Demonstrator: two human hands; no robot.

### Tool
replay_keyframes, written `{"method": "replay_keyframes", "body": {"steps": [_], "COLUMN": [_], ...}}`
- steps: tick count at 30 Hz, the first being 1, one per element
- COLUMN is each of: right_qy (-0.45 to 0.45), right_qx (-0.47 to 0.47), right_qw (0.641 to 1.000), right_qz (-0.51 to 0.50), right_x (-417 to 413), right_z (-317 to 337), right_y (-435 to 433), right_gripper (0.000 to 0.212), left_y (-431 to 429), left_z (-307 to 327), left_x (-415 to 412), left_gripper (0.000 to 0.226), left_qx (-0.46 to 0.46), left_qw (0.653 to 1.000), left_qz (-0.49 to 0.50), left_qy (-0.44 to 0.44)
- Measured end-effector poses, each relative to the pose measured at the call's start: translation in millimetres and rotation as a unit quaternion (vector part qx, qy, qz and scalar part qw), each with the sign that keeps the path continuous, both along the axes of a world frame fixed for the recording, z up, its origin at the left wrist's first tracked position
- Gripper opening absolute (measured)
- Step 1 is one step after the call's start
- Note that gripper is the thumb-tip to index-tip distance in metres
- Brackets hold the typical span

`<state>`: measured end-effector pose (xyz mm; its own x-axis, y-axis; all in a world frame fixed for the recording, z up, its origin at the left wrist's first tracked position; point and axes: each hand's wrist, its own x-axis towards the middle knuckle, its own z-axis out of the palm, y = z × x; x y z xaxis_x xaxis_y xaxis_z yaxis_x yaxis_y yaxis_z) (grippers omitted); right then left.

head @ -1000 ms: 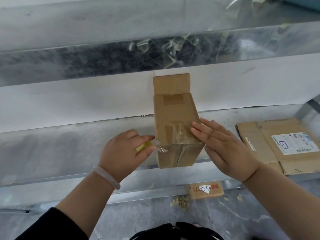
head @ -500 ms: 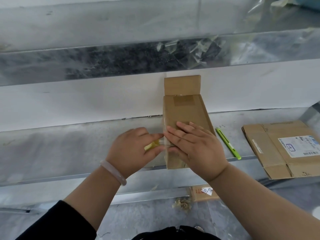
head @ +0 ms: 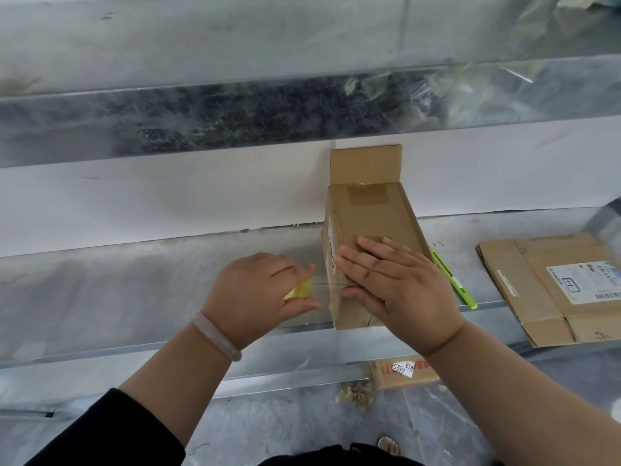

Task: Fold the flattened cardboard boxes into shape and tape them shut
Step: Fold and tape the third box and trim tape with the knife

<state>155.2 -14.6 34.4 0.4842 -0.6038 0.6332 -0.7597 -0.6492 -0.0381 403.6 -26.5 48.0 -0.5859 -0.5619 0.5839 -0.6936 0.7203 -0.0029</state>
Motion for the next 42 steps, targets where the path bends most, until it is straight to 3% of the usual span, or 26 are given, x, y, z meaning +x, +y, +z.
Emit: {"method": "replay_keyframes", "body": {"steps": [6,10,17,22,28,33,36,38,40,42], "right_qy": [-0.003,-0.005,-0.005,-0.007,-0.002,0.041,0.073,0.009,-0.102,-0.219], "right_qx": [0.002,0.000,0.004,0.000,0.006,0.021,0.011,-0.015,-0.028,0.078], "right_qw": [1.000,1.000,1.000,1.000,1.000,0.999,0.997,1.000,0.991,0.943], "right_qz": [0.000,0.000,-0.004,-0.007,-0.009,-0.009,0.011,0.003,-0.076,-0.237], "right_x": [-0.3,0.3,0.9,0.2,0.3,-1.7,-7.5,-17.9,-37.9,-65.8], "right_z": [-1.1,-1.0,-0.7,-0.3,-0.7,3.3,13.8,23.1,23.8,8.7], "right_y": [0.3,0.9,1.1,1.0,2.0,3.0,7.3,13.6,18.9,18.1], "right_gripper": [0.035,0.034,0.034,0.034,0.035,0.038,0.045,0.046,0.045,0.042], "left_y": [-4.3,-4.3,-5.9,-4.8,8.4,13.3,13.8,14.2,15.2,17.2], "left_z": [2.0,7.0,-1.2,-2.6,-10.4,-12.2,-12.3,-10.8,-8.8,-7.5], "left_x": [4.2,7.1,5.6,8.0,4.5,-15.3,-22.5,-24.4,-25.3,-25.7], "left_gripper": [0.065,0.053,0.061,0.052,0.034,0.027,0.028,0.029,0.031,0.032], "left_qx": [0.071,0.146,0.126,0.128,0.170,0.259,0.272,0.272,0.277,0.286], "left_qw": [0.997,0.988,0.992,0.991,0.981,0.945,0.940,0.943,0.942,0.935], "left_qz": [-0.013,-0.018,0.017,-0.002,0.014,0.059,0.067,0.065,0.064,0.071], "left_qy": [-0.009,0.044,0.016,0.028,0.094,0.193,0.194,0.179,0.180,0.196]}}
